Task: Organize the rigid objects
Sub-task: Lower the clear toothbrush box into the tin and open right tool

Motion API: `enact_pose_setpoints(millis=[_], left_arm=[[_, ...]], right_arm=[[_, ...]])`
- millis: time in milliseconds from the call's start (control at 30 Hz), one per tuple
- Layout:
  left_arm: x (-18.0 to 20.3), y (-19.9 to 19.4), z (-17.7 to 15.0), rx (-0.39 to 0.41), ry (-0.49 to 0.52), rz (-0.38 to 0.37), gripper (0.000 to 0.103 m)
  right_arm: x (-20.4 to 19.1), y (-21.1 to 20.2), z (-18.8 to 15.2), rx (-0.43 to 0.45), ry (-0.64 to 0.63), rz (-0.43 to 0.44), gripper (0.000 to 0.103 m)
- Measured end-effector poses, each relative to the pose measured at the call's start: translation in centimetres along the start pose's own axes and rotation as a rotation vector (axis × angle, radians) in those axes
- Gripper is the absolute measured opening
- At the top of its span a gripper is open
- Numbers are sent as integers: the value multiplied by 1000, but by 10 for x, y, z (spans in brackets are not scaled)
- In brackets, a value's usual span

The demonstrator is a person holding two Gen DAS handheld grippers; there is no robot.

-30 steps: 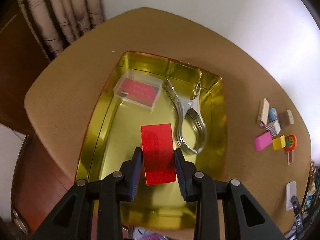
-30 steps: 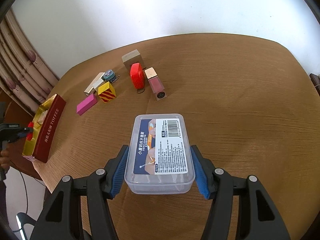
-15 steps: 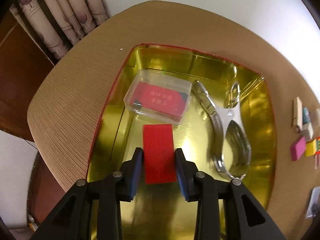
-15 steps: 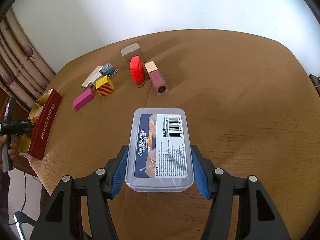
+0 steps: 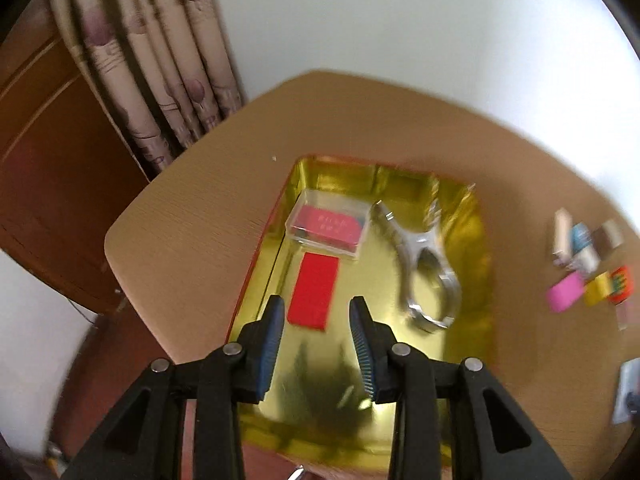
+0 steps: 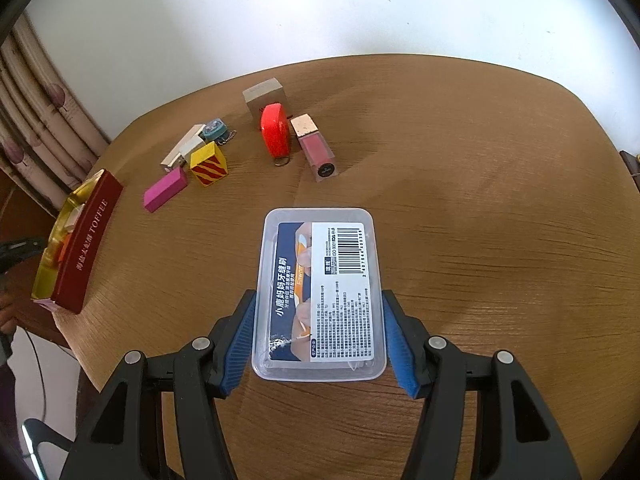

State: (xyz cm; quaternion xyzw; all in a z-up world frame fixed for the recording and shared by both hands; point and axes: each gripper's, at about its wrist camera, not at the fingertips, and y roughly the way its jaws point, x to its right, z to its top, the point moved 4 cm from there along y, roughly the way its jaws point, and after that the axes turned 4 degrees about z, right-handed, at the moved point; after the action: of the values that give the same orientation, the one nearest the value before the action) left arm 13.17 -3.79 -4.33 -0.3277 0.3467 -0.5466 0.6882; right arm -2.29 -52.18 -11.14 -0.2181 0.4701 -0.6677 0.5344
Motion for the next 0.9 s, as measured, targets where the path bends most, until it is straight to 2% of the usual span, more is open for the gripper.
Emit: enact_pose_setpoints(millis=[167, 333, 433, 667, 833, 900], left_arm=[[-19, -42, -25, 53, -111, -83, 35], [-33, -58, -45, 65, -146, -101, 37], [-42, -57, -56, 71, -160, -89, 37], [-55, -47, -70, 103, -128, -39, 37], [-66, -42, -75, 127, -148, -45, 37], [-68, -40, -75, 128, -150, -51, 37]], right_arm=[[-12, -11, 8, 7, 30, 83, 56], [-59, -17, 31, 4, 23, 235, 56], [-109, -14, 47, -11, -28, 333, 56], [-270, 10, 67, -80, -207, 527, 56], [-363, 62, 60, -170, -314, 520, 56], [-380, 80, 57, -189, -344, 493, 56]])
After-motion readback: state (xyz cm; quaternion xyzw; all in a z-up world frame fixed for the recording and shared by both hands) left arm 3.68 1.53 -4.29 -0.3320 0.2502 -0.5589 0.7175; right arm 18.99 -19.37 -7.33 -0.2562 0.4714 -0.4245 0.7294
